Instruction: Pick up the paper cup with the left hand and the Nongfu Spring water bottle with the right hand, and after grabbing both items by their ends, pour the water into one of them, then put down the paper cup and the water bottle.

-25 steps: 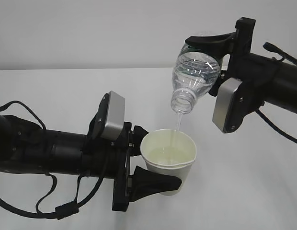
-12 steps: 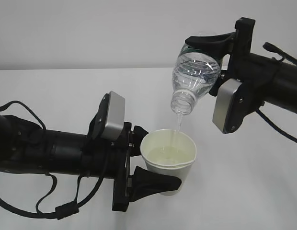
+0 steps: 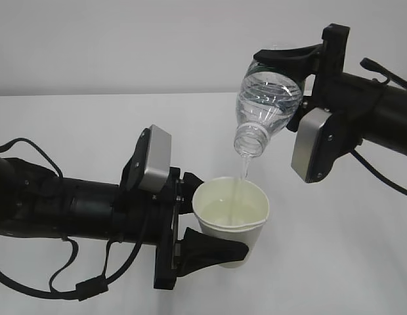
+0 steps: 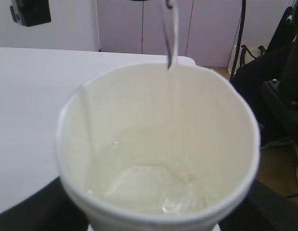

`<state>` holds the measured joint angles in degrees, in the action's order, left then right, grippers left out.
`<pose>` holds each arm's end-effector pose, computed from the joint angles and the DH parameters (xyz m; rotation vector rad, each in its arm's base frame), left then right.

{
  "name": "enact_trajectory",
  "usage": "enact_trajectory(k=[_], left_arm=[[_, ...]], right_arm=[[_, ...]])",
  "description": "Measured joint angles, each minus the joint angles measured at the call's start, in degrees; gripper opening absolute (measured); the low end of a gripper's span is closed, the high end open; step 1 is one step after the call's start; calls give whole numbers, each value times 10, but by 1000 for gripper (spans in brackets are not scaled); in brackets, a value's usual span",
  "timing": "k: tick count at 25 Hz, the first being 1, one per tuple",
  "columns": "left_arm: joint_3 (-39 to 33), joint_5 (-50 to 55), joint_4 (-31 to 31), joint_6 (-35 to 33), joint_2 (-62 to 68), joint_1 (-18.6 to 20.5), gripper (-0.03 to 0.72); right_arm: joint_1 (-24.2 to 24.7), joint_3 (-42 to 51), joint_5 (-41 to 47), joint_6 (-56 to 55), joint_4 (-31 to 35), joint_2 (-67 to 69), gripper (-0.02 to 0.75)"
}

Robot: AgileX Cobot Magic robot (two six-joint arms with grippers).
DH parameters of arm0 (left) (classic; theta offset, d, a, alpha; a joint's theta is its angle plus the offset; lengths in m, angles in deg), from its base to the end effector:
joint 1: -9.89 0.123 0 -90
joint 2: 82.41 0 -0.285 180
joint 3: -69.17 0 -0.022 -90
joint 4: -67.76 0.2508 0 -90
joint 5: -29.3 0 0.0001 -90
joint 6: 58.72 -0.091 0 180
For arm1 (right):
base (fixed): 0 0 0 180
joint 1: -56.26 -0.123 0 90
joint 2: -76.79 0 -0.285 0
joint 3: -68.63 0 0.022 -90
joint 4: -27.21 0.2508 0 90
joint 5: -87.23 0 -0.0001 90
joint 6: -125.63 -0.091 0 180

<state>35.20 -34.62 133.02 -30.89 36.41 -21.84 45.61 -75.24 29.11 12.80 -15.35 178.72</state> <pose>0.2335 -0.2316 0.1397 1.3217 1.4219 -1.1091 0.3023 0.1100 0.2322 -1.4874 0.5448 -0.6651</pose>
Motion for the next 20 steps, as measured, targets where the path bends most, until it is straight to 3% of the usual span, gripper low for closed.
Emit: enact_trajectory(k=[20], left_arm=[[0,0,0,0,0,0,510]], right_arm=[[0,0,0,0,0,0,416]])
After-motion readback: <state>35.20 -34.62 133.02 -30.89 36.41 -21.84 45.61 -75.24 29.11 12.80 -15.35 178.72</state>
